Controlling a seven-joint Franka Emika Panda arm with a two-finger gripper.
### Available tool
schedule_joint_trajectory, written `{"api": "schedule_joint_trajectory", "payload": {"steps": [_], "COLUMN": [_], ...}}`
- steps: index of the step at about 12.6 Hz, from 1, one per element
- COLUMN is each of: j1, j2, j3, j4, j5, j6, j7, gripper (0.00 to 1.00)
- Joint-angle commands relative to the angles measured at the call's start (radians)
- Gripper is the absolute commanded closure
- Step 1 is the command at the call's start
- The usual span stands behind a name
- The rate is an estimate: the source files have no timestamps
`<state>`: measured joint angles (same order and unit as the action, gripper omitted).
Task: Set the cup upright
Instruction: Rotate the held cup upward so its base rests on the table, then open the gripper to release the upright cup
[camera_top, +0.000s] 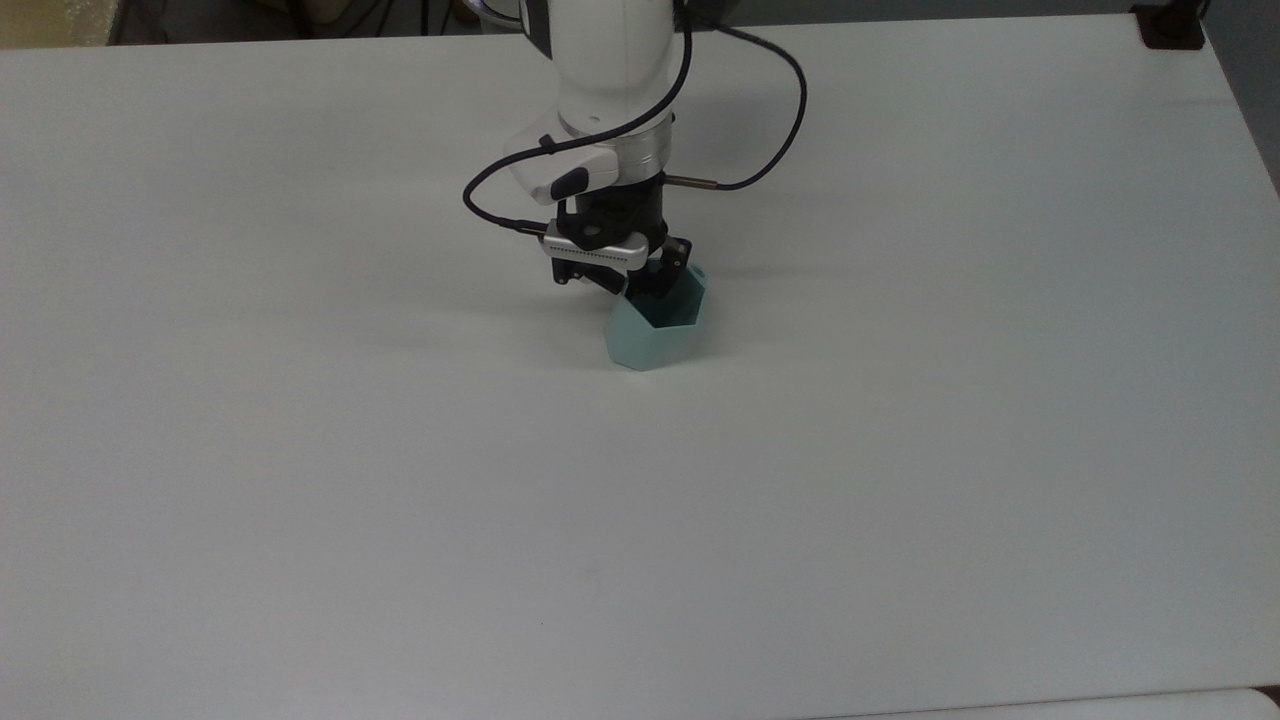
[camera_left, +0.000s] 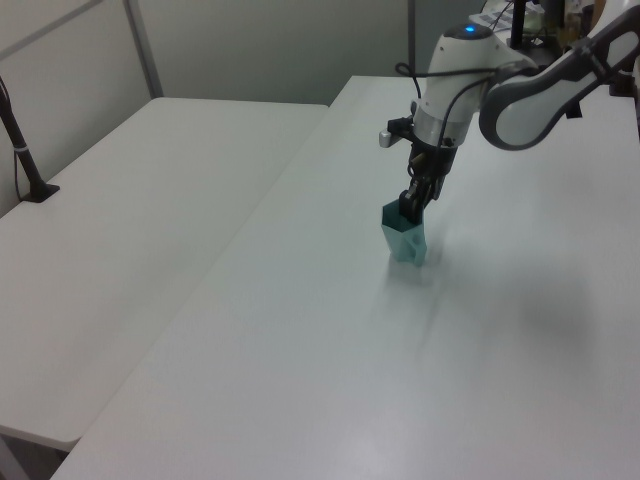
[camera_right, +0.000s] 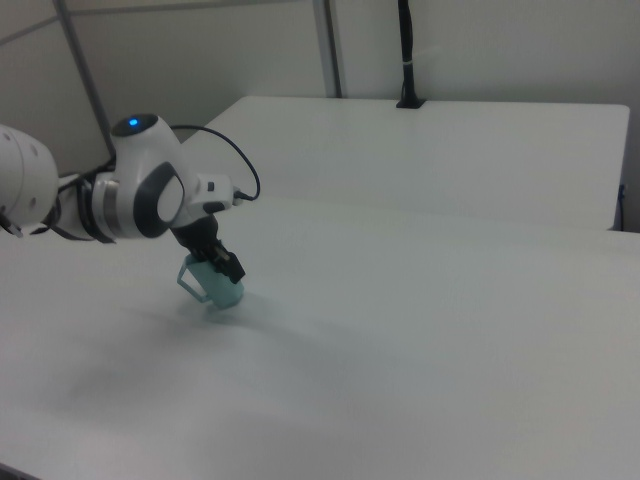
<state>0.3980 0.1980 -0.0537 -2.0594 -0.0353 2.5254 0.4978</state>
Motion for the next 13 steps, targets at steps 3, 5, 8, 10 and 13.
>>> {"api": "schedule_joint_trajectory", "payload": {"steps": [3, 5, 8, 10, 13], "j1": [-0.034, -0.044, -0.05, -0.059, -0.064], "j2": [-0.008, -0.012, -0.026, -0.035, -0.037], "j3": [0.001, 0.001, 0.0, -0.002, -0.002], "j4": [-0.051, -0.041, 0.01, 0.027, 0.053], "j5": [0.051, 0.051, 0.049, 0.049, 0.049], "j6": [0.069, 0.021, -0.146, -0.172, -0.2], "j7": [-0.013, -0.022, -0.048, -0.073, -0.074], "gripper": [1.0, 0.85, 0.3, 0.21, 0.12]}}
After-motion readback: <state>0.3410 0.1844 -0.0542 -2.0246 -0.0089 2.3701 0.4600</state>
